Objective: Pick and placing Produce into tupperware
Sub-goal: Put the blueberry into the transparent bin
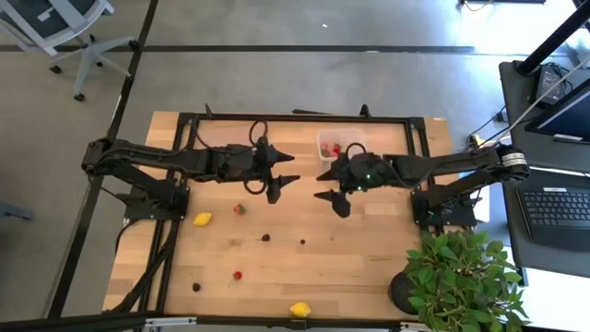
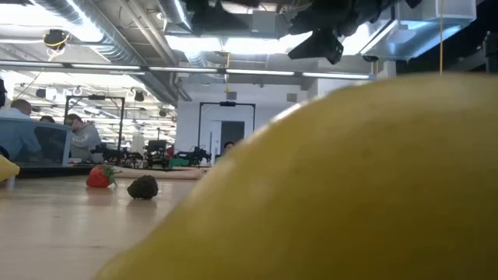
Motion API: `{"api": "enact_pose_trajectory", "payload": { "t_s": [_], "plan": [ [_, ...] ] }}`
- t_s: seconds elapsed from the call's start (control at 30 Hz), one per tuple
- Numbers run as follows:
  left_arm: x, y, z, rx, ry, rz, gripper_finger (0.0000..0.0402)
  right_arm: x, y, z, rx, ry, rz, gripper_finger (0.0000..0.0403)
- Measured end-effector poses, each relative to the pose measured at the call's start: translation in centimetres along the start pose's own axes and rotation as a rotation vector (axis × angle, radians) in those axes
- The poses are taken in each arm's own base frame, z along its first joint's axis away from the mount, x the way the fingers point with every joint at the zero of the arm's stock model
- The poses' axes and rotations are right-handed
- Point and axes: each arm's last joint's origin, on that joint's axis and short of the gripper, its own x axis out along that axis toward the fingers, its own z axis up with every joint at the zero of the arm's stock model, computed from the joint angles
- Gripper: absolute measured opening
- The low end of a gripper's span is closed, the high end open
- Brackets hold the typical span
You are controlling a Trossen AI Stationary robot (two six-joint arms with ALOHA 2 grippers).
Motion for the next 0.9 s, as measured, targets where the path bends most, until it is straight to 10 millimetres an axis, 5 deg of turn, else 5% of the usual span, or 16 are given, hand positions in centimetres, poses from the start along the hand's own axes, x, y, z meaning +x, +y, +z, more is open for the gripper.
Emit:
{"api": "enact_pose_trajectory", "payload": {
  "t_s": [0.27, 0.47, 0.9],
  "plan": [
    [-3.4, -0.9, 1.4, 0.077, -0.06, -0.064, 0.028, 1.3, 1.0, -5.4, -0.006, -0.316, 0.059, 0.0265],
    [-5.3, -1.4, 1.2, 0.1, -0.021, -0.097, 0.0278, 1.4, 1.5, -10.2, 0.036, -0.255, 0.093, 0.0265],
    [-6.0, -2.5, 0.3, 0.146, 0.055, -0.142, 0.028, 6.5, 6.3, -13.2, -0.001, -0.171, 0.035, 0.0265]
  ]
}}
